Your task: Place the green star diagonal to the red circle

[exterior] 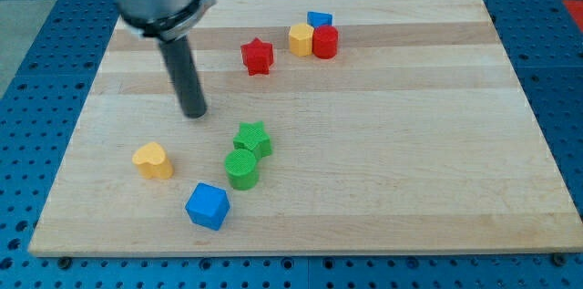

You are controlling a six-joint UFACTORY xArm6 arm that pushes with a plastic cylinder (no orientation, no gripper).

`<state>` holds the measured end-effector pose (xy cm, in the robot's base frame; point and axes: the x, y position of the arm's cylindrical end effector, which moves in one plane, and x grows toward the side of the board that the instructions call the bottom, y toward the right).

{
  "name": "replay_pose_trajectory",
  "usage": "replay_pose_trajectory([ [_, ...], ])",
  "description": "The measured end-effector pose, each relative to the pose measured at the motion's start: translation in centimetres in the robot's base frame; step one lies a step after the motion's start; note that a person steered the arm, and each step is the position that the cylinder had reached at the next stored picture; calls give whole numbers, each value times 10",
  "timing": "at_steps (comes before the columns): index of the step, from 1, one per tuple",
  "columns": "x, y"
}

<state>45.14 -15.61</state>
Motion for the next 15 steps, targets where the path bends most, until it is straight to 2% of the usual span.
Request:
replay_pose_trajectory([
  [1, 41, 8],
  [2, 54, 56],
  [4, 2, 170],
  [6, 22, 133],
  [7, 37, 136],
  [10, 47, 258],
  [11, 74, 288],
  [12, 81, 322],
  [13, 58, 311],
  [14, 5, 243],
  [15, -37, 206],
])
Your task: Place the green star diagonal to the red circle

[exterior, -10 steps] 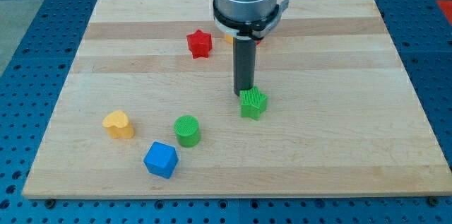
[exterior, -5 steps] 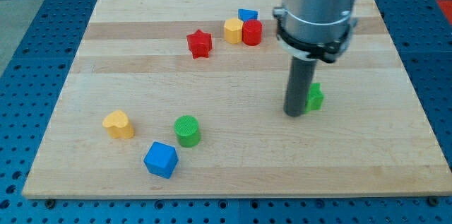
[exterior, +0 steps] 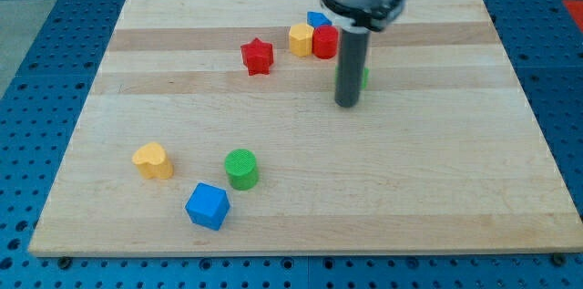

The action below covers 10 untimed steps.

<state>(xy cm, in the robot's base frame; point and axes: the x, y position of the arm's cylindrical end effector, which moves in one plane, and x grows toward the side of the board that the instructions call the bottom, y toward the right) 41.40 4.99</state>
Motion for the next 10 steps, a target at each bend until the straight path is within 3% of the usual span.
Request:
replay_pose_trajectory([
  [2, 40, -7],
  [5, -14, 12],
  [10, -21, 14],
])
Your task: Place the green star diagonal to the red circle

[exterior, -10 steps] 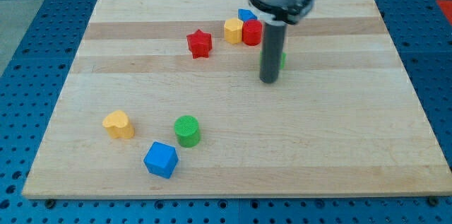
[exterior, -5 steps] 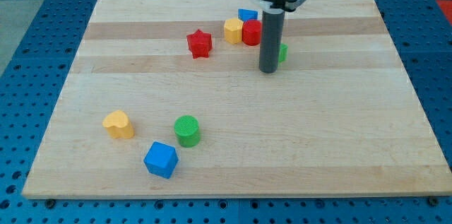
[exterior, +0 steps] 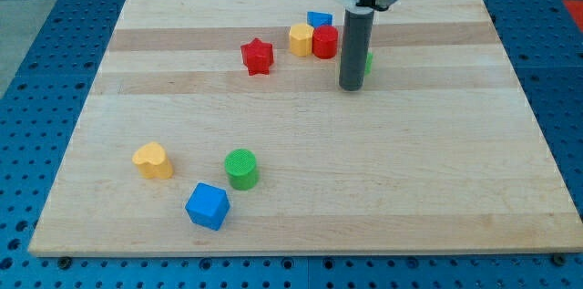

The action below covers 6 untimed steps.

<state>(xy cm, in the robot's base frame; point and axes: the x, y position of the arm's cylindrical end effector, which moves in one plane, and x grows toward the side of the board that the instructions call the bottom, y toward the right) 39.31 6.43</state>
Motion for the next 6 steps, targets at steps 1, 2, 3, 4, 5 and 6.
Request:
replay_pose_trajectory([
  [1, -4, -1],
  [2, 12, -2],
  [3, 43, -59],
  [4, 44, -163],
  [5, 44, -275],
  [6, 71, -353],
])
